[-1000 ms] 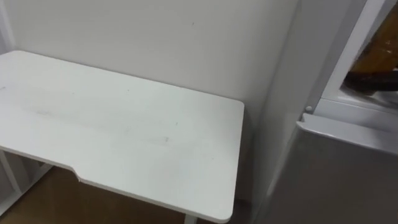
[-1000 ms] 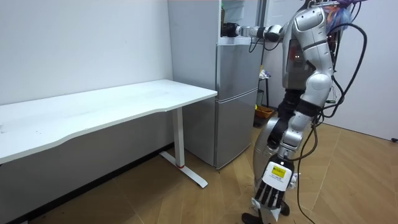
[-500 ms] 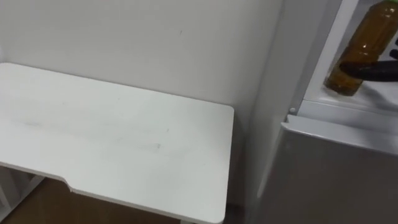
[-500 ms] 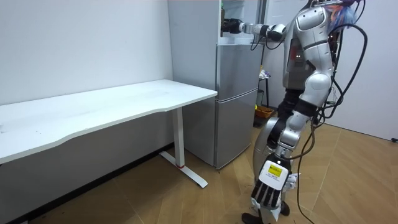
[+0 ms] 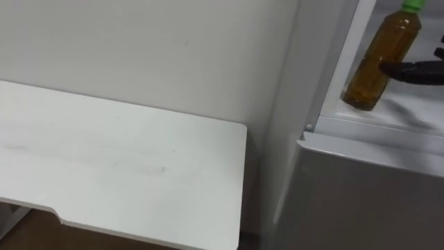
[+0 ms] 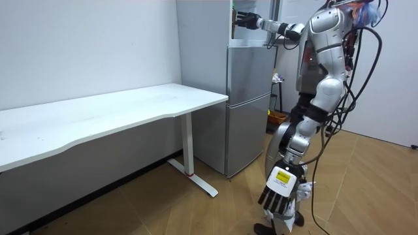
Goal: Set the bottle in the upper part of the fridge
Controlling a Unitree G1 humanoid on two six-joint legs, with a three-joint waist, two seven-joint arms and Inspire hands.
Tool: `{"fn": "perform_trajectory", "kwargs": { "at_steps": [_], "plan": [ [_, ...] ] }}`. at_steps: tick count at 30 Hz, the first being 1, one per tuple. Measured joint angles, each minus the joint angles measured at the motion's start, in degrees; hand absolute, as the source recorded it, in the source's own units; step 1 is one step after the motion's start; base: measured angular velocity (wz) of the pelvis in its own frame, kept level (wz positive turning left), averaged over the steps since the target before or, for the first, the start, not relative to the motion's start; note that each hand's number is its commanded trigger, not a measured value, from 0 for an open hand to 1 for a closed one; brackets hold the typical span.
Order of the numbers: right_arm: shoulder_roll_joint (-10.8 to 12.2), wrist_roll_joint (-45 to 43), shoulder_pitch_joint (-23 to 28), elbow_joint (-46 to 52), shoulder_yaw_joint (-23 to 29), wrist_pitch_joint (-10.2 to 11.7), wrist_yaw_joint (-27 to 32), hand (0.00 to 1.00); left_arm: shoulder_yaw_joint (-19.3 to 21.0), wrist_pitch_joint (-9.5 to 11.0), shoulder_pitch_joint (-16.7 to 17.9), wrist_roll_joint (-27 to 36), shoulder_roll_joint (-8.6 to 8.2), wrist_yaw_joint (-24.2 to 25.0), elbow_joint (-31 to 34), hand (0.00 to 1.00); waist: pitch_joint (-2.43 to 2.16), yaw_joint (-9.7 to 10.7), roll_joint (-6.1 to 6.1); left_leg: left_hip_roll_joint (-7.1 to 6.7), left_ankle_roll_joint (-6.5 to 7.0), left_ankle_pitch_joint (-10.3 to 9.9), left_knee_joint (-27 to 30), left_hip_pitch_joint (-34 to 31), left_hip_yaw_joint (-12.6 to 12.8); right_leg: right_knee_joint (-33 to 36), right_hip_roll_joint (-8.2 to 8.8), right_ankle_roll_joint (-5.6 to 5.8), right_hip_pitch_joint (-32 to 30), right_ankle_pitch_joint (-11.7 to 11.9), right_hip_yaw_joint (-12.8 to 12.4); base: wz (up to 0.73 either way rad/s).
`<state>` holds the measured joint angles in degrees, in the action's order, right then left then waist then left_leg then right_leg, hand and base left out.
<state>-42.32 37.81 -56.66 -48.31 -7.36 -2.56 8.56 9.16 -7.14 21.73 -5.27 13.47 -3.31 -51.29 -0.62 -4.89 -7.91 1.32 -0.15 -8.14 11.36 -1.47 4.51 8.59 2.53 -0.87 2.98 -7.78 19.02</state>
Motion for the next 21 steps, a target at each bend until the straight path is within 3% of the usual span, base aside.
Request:
{"fn": "perform_trajectory", "kwargs": {
  "at_steps": [9,14,18,21],
  "plan": [
    [0.0,1.7,4.3,3.1,4.8,-1.0,0.6,0.0,0.1,0.0,0.0,0.0,-0.15,0.0,0.0,0.0,0.0,0.9,-0.06,-0.03,0.14,-0.5,-0.1,0.3,0.0,0.1,0.09,0.15,0.3,-0.1,0.1,-0.01],
    [0.0,3.3,8.1,9.9,6.5,-1.1,2.4,0.0,0.2,0.0,-0.2,0.1,-0.25,0.0,0.0,0.0,0.2,2.0,0.18,0.05,0.08,-0.8,-0.1,1.1,0.2,0.1,0.05,0.18,0.9,-0.1,-0.2,-0.05],
    [0.0,6.4,11.0,16.5,8.4,-1.0,3.5,0.0,1.0,0.1,-1.0,-0.1,-1.25,-0.1,0.1,0.0,0.46,2.3,0.66,0.23,0.08,-1.0,-0.1,1.7,1.4,0.1,-0.09,0.25,1.0,-0.1,-1.6,-0.14],
    [0.0,9.6,13.6,21.2,10.4,-1.0,4.4,0.0,1.3,0.2,-1.0,0.1,-1.47,-0.3,0.2,0.0,0.4,3.1,0.62,0.29,0.06,-1.1,-0.1,2.0,1.6,0.2,-0.12,0.25,1.0,-0.1,-1.7,-0.06]
  ]
}}
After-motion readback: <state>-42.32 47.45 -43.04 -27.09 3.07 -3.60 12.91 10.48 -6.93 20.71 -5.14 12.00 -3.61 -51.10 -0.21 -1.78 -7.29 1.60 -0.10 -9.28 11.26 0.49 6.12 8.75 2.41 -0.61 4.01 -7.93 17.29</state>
